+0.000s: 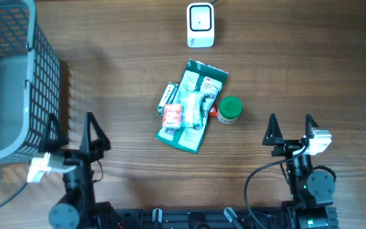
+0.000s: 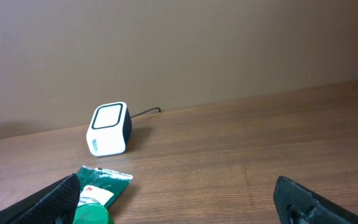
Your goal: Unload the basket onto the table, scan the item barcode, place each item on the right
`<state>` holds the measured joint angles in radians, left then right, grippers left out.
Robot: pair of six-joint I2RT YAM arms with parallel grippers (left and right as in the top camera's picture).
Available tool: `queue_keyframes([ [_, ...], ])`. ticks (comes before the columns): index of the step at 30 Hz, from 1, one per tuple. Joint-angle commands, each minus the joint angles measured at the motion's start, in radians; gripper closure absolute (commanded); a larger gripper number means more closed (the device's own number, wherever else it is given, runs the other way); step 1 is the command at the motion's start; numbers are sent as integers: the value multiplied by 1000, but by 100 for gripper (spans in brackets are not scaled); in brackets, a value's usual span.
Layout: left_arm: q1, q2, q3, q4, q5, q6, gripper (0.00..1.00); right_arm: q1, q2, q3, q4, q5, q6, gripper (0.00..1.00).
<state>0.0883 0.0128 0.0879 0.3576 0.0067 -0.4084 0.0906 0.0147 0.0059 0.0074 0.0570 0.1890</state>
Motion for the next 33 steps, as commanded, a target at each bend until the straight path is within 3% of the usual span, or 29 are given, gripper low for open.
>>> queue_keyframes([
  [1,9,-9,-37,-82,11,5,0,-4,-11,-1,6,5,-3,0],
  [14,8,-9,-82,-432,0,13,0,-4,-11,-1,6,5,-3,0],
  [20,7,-9,-82,-421,-4,46,0,-4,-11,-1,6,5,-3,0],
  [23,7,-9,-82,-296,-32,47,0,-4,-11,-1,6,5,-3,0],
  [28,7,-9,-82,91,-48,115,0,-4,-11,-1,6,5,-3,0],
  [33,7,-4,-82,337,-30,117,0,-4,-11,-1,6,5,-3,0],
])
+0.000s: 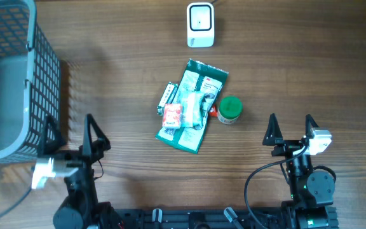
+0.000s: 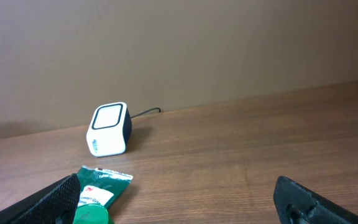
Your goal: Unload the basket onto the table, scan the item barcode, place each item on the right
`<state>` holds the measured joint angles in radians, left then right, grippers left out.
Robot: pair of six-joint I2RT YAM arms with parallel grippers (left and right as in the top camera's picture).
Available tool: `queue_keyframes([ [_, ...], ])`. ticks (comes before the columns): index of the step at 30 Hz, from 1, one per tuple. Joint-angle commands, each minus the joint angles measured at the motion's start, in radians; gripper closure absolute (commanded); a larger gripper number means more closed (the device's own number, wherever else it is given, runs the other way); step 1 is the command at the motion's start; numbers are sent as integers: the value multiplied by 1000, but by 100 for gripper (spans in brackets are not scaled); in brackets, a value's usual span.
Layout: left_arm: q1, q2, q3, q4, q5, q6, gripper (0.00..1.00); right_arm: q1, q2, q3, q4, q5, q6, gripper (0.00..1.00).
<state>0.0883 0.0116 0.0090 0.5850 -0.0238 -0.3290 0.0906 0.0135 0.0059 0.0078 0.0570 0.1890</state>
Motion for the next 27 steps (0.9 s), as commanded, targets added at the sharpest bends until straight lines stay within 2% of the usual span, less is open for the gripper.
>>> queue_keyframes([
  [1,8,-2,-2,138,-7,38,0,-4,-10,-1,5,5,-3,0],
  [4,8,17,58,175,-69,40,0,-4,-10,-1,5,5,-3,0],
  [8,7,119,270,56,-8,146,0,-4,-10,-1,5,5,-3,0],
  [12,7,283,508,-141,99,169,0,-4,-10,-1,5,5,-3,0],
  [16,7,480,712,-410,160,167,0,-4,-10,-1,5,5,-3,0],
  [22,7,667,764,-557,363,165,0,-4,-10,-1,5,5,-3,0],
  [27,7,785,764,-729,383,165,0,-4,-10,-1,5,5,-3,0],
])
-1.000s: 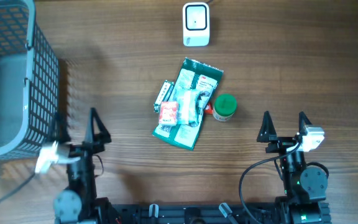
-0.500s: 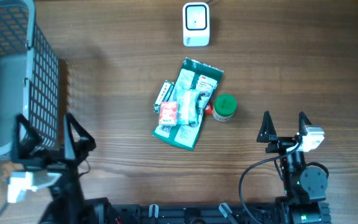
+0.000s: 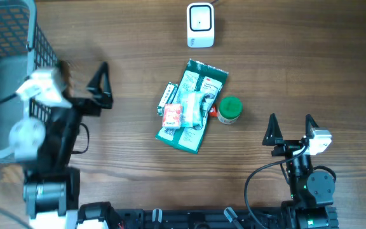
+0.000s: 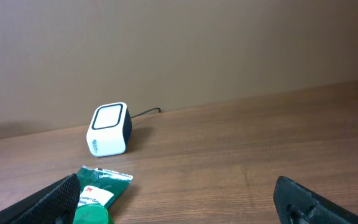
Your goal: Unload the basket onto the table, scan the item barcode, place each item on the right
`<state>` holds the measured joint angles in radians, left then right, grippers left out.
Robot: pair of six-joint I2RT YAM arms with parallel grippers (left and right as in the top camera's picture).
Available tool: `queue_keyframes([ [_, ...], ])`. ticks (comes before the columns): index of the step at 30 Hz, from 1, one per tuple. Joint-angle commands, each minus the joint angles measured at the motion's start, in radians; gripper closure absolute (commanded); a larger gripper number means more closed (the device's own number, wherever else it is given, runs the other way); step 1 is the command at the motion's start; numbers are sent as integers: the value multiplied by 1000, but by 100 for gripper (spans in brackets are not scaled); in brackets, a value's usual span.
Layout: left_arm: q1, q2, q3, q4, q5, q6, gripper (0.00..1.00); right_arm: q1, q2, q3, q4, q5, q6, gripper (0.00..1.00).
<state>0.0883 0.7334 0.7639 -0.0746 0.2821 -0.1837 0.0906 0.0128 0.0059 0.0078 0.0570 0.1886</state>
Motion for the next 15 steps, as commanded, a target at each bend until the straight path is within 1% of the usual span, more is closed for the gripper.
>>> queue_keyframes([
  [1,7,95,10,-87,77,20,0,-4,-9,-1,5,5,-3,0],
  [6,7,220,9,-170,77,19,0,-4,-9,-1,5,5,-3,0],
  [9,5,313,8,-169,84,19,0,-4,-9,-1,5,5,-3,0],
  [11,5,375,8,-174,89,-21,0,-4,-9,-1,5,5,-3,0],
  [12,5,415,8,-187,122,-51,0,-4,-9,-1,5,5,-3,0],
  [13,5,450,8,-205,190,-63,0,-4,-9,-1,5,5,-3,0],
  [15,6,481,8,-216,280,-63,2,-4,-9,-1,5,2,-3,0],
])
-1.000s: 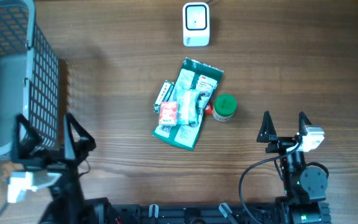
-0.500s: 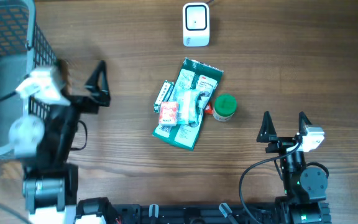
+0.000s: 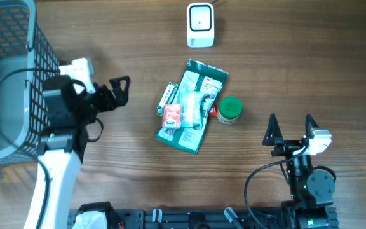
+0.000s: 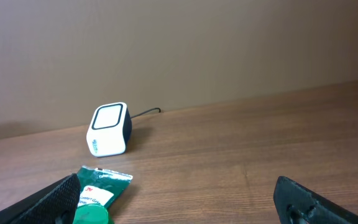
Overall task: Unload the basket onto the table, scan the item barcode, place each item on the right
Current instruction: 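Move the right gripper over the pile toward the green-lidded jar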
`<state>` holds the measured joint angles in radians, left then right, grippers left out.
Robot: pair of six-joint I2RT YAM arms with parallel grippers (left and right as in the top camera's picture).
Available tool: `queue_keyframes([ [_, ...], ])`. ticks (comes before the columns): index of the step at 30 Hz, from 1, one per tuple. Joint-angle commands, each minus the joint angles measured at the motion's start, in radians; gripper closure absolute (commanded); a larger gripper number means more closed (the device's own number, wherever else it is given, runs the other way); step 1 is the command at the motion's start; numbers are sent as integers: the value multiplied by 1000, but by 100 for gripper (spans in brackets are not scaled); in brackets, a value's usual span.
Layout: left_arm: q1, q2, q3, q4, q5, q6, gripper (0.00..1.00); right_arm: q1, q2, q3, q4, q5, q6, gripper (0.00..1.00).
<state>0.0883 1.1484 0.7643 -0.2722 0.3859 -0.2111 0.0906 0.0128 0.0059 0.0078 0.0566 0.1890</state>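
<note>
A white barcode scanner [image 3: 200, 25] stands at the table's far edge, also in the right wrist view [image 4: 109, 129]. Mid-table lies a green packet [image 3: 194, 102] with a red-and-white sachet [image 3: 172, 114] and a clear-wrapped item on it. A small dark pack [image 3: 166, 94] lies at its left and a green-lidded jar [image 3: 229, 109] at its right. My left gripper [image 3: 115, 93] hovers open left of the pile, holding nothing. My right gripper [image 3: 290, 122] rests open near the front right, its dark fingers [image 4: 59, 198] framing bare wood.
A grey wire basket [image 3: 43, 70] fills the far left corner, just behind my left arm. The scanner's cable [image 4: 146, 112] runs off toward the back wall.
My left gripper has moved right, from beside the basket's rim to nearer the pile of items. The right arm and all items are unchanged.
My left gripper first rested open at the front left, and stayed there at the second moment. Then it was up beside the basket. Now it is further right, close to the pile. The right gripper stayed parked and open throughout.
</note>
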Motion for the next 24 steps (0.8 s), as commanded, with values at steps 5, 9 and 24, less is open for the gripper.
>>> queue_keyframes([
  [5,16,52,8,-14,289,-36,0,-4,-9,-1,30,3,-3,0],
  [9,14,22,8,-18,358,-36,0,-4,-9,0,122,-72,21,0],
  [24,17,-13,43,-138,378,-121,96,-4,319,628,-272,-149,18,0],
])
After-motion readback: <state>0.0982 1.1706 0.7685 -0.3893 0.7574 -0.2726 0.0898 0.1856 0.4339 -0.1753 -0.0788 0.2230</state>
